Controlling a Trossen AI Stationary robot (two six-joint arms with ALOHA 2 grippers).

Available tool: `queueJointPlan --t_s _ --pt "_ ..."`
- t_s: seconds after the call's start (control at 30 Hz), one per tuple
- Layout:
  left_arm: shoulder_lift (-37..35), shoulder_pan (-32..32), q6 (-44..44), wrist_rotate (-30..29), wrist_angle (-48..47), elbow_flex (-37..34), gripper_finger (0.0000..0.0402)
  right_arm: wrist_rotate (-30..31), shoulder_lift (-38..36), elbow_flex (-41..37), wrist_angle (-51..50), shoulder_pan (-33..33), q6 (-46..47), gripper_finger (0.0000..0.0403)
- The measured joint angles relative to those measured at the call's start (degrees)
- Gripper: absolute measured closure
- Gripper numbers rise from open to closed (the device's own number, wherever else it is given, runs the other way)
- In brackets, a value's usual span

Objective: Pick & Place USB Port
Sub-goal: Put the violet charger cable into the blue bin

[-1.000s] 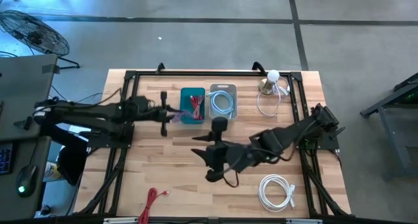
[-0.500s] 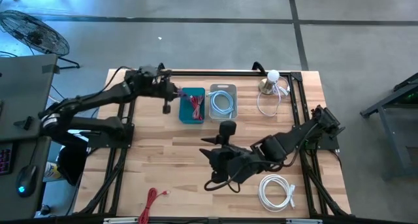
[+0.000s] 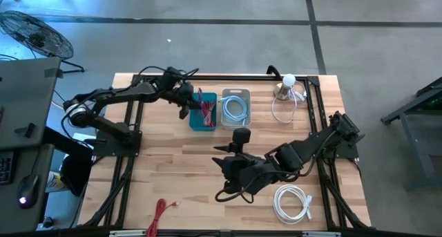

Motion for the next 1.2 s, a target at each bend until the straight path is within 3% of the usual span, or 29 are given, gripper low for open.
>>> queueJointPlan --t_s 0.4,0.77,1.07,1.2 --pt "0.2 -2.5 -7.4 -0.7 -1.3 0.0 0.0392 -0.9 0.0 0.0 -2.2 0.0 2.8 0.0249" --pt "0.2 -4.5 -7.7 -4.8 -1.3 0.0 0.0393 -3.0 0.1 0.0 -2.2 0.1 4.6 0.0251" --pt "0.2 -4.5 -7.9 -3.6 -1.7 -1.8 0.0393 -2.7 0.1 0.0 -2.2 0.6 4.8 0.0251" --pt "0.2 -4.5 -7.9 -3.8 -1.7 -2.1 0.0366 -2.7 0.1 0.0 -2.2 0.6 4.8 0.0252"
